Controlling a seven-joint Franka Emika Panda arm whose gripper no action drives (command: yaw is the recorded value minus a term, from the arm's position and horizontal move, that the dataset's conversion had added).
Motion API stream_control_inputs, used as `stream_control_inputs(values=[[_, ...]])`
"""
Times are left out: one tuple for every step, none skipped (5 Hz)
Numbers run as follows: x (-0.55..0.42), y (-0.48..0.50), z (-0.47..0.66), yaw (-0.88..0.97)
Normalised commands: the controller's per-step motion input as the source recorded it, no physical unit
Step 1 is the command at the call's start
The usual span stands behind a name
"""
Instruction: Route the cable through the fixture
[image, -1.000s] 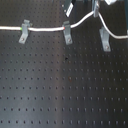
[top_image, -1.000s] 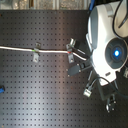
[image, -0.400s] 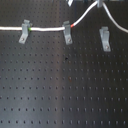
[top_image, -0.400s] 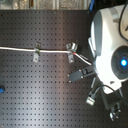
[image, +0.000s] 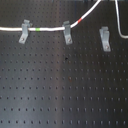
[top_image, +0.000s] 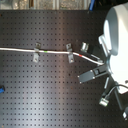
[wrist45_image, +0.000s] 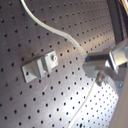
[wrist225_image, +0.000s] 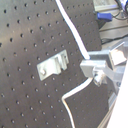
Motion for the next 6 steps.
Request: stream_control_inputs(values=[[-0.034,-0.283,0.2,0.0],[-0.097,-0.285,0.3,-0.01],[0.002,0.001,0.09,0.0],[-0.064,-0.031,0.41,0.45],[0.0,0.0,0.02,0.0],[-0.046,-0.135,0.08,-0.11]])
